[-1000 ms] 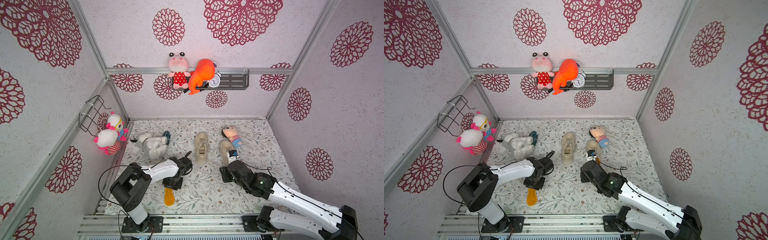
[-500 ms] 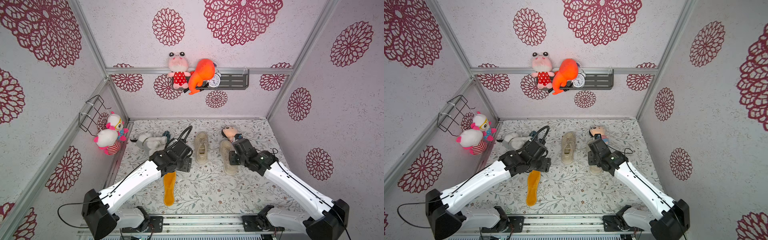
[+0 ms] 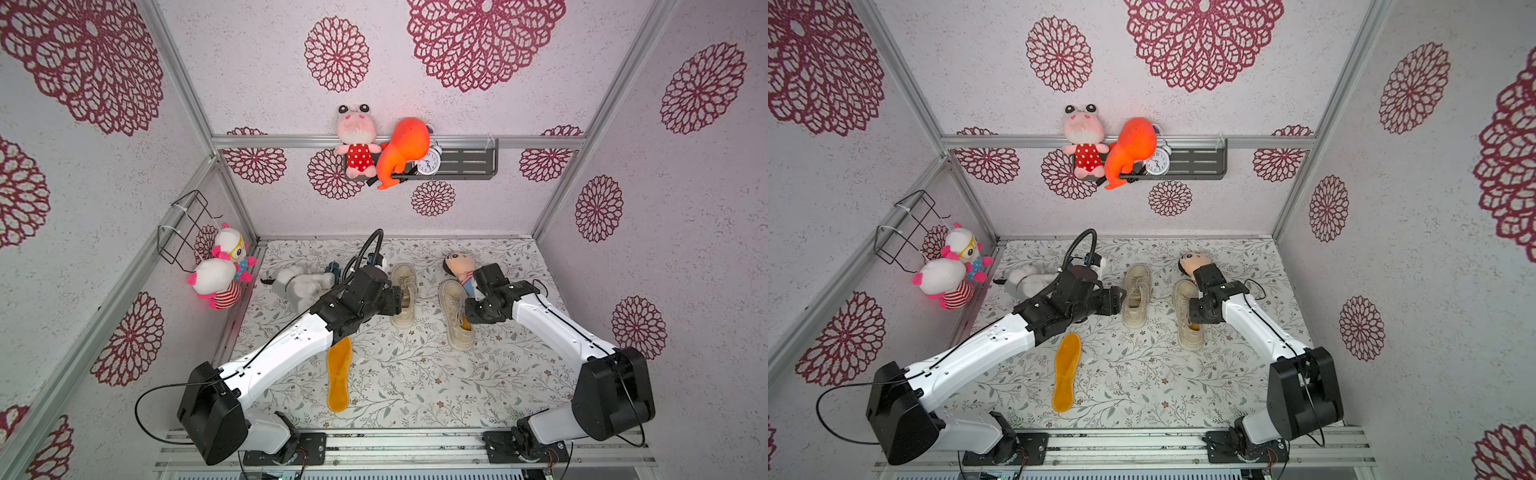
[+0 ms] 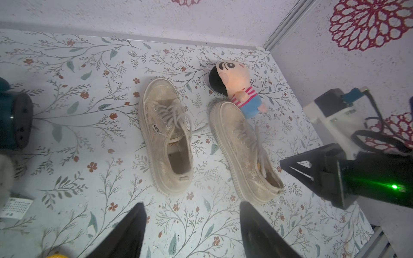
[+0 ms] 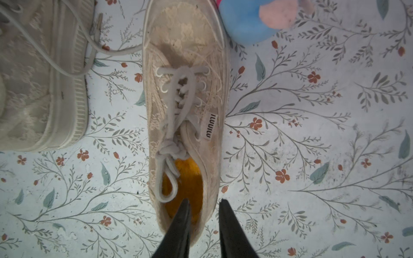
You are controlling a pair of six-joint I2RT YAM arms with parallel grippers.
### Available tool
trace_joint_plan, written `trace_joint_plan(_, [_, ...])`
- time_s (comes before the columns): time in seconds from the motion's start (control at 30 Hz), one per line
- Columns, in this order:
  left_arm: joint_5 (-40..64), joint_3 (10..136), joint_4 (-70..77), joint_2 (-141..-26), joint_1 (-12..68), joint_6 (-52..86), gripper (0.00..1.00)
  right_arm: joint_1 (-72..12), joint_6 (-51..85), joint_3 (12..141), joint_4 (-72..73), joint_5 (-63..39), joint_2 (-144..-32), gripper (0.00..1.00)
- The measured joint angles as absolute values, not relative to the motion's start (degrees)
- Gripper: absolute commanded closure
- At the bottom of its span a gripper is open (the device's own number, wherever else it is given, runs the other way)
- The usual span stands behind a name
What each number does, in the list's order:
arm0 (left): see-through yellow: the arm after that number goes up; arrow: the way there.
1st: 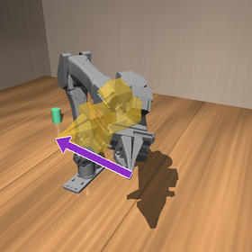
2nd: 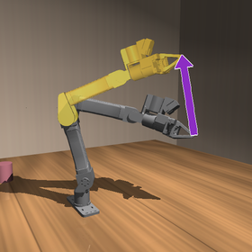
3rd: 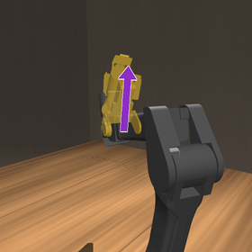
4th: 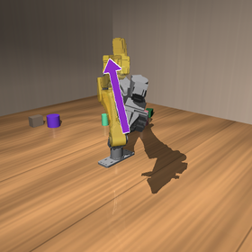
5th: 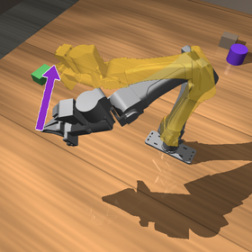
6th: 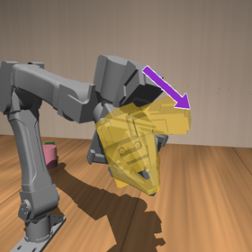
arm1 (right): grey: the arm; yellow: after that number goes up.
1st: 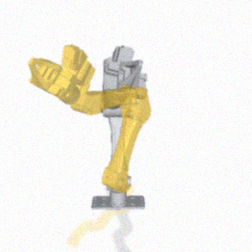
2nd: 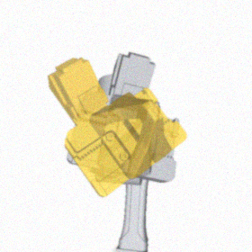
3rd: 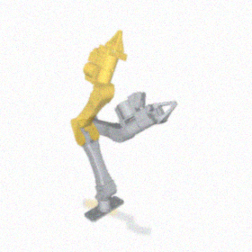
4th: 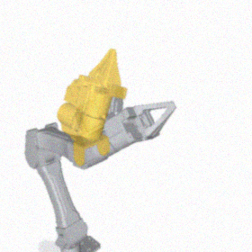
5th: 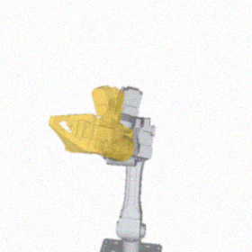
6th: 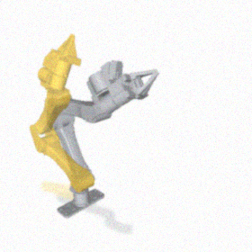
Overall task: Remove the insole from the shoe
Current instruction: Move the shoe to the center of the board.
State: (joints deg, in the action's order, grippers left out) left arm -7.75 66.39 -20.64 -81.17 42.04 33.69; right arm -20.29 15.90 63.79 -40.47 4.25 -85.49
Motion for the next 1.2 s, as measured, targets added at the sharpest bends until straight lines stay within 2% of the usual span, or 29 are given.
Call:
trace_joint_plan(0.2, [-6.2, 66.3, -18.4, -81.3, 41.7, 33.9, 0.30, -20.3, 13.1, 64.2, -40.3, 4.3, -90.8, 0.71])
trace_joint_plan(0.33, [-6.1, 66.0, -17.6, -81.3, 41.3, 33.8, 0.30, -20.3, 11.7, 64.6, -39.2, 4.5, -94.2, 0.75])
trace_joint_plan(0.53, [-6.1, 65.8, -17.2, -81.3, 40.6, 33.8, 0.30, -20.3, 9.8, 65.1, -37.6, 6.3, -96.3, 0.92])
trace_joint_plan(0.67, [-6.1, 65.6, -17.0, -81.3, 40.3, 33.4, 0.32, -21.0, 8.4, 64.6, -36.3, 6.7, -95.5, 1.00])
trace_joint_plan(1.03, [-2.0, 59.1, -11.4, -81.5, 40.1, 29.4, 0.31, -33.5, 10.3, 57.9, -38.4, 6.5, -86.4, 1.00])
trace_joint_plan(1.2, [3.5, 58.9, -7.4, -83.9, 42.2, 23.4, 0.31, -35.1, 14.0, 54.1, -40.4, 6.4, -83.2, 1.00])
